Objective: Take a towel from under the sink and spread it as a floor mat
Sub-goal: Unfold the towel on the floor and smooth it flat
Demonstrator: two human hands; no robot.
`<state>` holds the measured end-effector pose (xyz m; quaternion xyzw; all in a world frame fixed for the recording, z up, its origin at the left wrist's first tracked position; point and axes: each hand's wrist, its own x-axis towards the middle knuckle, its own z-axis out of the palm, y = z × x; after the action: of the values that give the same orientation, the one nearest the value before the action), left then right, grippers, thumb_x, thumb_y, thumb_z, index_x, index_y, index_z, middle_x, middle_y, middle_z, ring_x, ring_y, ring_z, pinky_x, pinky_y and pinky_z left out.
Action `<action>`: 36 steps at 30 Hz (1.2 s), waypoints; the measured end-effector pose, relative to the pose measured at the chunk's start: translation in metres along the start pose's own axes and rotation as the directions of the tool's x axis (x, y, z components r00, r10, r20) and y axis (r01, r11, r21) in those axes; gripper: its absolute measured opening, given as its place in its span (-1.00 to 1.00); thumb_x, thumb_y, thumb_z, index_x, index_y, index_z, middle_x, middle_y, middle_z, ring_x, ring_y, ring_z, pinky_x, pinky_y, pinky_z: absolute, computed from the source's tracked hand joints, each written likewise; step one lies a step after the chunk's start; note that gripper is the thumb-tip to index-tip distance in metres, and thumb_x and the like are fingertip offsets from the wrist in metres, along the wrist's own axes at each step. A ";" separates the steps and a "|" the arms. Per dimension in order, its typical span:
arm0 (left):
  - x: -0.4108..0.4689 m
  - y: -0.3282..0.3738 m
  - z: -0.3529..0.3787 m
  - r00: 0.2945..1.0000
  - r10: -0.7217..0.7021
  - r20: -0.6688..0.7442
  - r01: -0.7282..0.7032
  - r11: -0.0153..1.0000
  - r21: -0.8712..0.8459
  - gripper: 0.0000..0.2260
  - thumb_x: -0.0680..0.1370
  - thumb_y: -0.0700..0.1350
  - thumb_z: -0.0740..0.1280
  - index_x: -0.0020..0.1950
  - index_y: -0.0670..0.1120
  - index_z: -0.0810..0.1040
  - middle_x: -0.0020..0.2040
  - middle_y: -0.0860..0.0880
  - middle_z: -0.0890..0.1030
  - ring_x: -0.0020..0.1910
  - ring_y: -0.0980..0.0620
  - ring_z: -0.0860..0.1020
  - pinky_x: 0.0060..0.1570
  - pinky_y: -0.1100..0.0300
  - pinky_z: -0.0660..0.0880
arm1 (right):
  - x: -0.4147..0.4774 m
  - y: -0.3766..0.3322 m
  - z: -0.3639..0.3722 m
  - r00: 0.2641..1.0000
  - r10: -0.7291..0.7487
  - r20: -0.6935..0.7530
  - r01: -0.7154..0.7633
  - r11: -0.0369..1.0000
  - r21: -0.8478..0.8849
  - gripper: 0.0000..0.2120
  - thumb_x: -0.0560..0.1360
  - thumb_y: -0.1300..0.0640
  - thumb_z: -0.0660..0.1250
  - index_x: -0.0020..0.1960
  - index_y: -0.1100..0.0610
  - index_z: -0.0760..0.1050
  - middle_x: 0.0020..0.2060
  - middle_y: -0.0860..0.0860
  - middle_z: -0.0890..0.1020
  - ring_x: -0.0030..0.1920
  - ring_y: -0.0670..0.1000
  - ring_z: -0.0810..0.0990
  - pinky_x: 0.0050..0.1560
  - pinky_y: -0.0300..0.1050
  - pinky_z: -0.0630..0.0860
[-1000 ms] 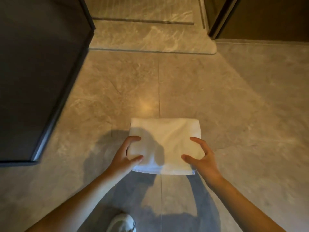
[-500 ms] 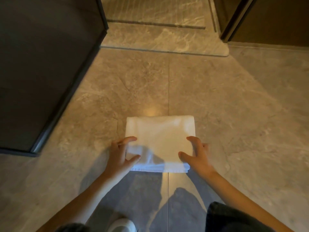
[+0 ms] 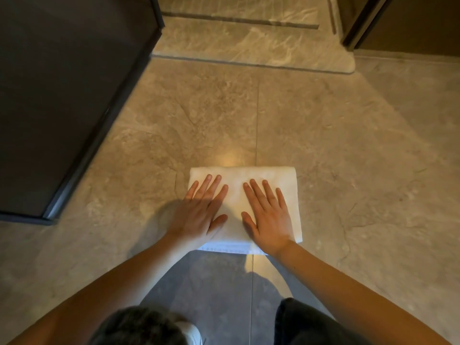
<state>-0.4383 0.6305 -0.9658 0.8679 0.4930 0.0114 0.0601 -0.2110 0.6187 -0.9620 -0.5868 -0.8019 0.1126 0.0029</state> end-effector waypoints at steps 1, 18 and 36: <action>0.001 -0.001 0.001 1.000 0.003 0.000 -0.003 1.000 -0.004 -0.40 0.63 0.20 -0.07 0.59 -0.09 0.08 0.61 -0.13 -0.01 0.58 -0.13 -0.06 0.51 -0.10 -0.05 | 0.001 0.000 0.001 1.000 0.001 -0.001 -0.001 1.000 0.000 -0.39 0.62 -0.19 -0.08 0.59 -0.02 -0.11 0.58 -0.04 0.02 0.57 0.06 -0.11 0.54 0.10 -0.13; -0.047 -0.022 -0.045 0.984 0.172 -0.040 -0.177 0.946 -0.273 -0.38 0.36 0.17 0.50 0.36 -0.01 0.50 0.50 0.02 0.34 0.50 0.02 0.25 0.45 0.01 0.21 | -0.029 0.008 -0.027 0.969 -0.225 0.106 0.215 0.972 0.098 -0.28 0.53 -0.34 0.04 0.58 -0.03 0.03 0.57 -0.05 0.06 0.55 -0.01 -0.13 0.53 0.01 -0.14; -0.035 -0.026 -0.065 0.992 -0.101 0.069 0.122 0.803 -0.584 -0.81 0.50 0.15 0.23 0.02 0.14 0.53 -0.09 0.08 0.63 -0.13 0.15 0.55 -0.18 0.07 0.54 | -0.034 0.010 -0.036 0.995 -0.006 -0.099 0.052 0.882 0.469 -0.74 0.52 0.13 0.40 0.19 0.15 0.62 0.22 0.04 0.61 0.37 0.05 0.45 0.35 -0.12 0.36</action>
<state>-0.4832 0.6195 -0.9026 0.7764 0.5145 0.1448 0.3339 -0.1864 0.5957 -0.9241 -0.5610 -0.7583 0.2758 0.1849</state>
